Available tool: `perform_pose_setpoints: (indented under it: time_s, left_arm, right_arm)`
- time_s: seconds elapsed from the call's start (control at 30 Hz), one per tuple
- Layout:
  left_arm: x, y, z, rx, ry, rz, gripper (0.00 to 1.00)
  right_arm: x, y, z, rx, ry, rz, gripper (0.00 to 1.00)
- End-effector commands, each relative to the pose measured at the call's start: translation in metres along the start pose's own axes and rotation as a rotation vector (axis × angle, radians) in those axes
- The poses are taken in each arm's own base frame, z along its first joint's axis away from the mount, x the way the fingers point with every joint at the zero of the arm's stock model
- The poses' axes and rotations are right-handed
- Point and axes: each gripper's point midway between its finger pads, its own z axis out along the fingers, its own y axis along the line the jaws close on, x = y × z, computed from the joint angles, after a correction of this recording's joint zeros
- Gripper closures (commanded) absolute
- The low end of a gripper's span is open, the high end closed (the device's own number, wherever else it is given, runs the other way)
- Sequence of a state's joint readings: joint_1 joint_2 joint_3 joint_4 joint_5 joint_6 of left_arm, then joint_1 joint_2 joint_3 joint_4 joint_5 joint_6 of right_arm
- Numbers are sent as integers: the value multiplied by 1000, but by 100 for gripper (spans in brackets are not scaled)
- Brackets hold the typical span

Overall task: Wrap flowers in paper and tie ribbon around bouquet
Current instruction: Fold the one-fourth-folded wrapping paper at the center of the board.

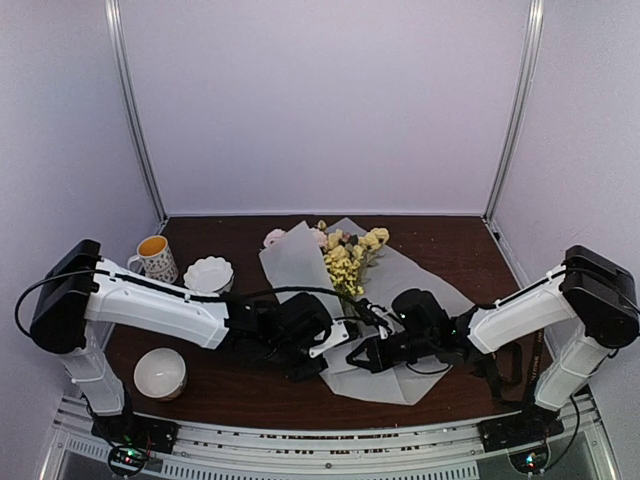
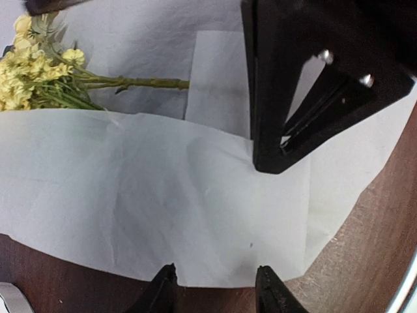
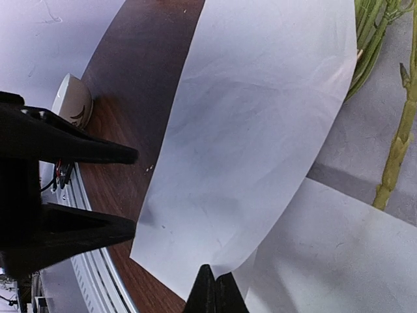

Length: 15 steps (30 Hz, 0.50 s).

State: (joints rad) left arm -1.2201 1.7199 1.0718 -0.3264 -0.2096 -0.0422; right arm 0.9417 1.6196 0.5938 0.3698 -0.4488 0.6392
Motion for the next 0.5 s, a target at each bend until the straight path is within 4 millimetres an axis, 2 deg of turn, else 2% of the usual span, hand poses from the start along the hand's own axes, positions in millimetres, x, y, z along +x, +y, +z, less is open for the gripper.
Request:
perform_pose_setpoints:
  time_s: [0.0,0.17,0.3,0.37,0.47]
  left_arm:
    - [0,3,20,-55,17,85,54]
    - [10,6,27,-81,43,90,47]
    - [-6,1,12,-58,-24,83,40]
    - [-25,-12,-6,-76,-90,173,40]
    - [-42,-54,-25,-8,-151,425,50]
  right_arm:
    - [-8,-7,-9,54,-37,13,100]
    - [-5,-22,-18,129,-51,28,100]
    - [3,-35,-13,144,-18,46,100]
    - [2,-32,-7,106,-10,57,100]
    - [-2,-25,-3,74,-4,57,100]
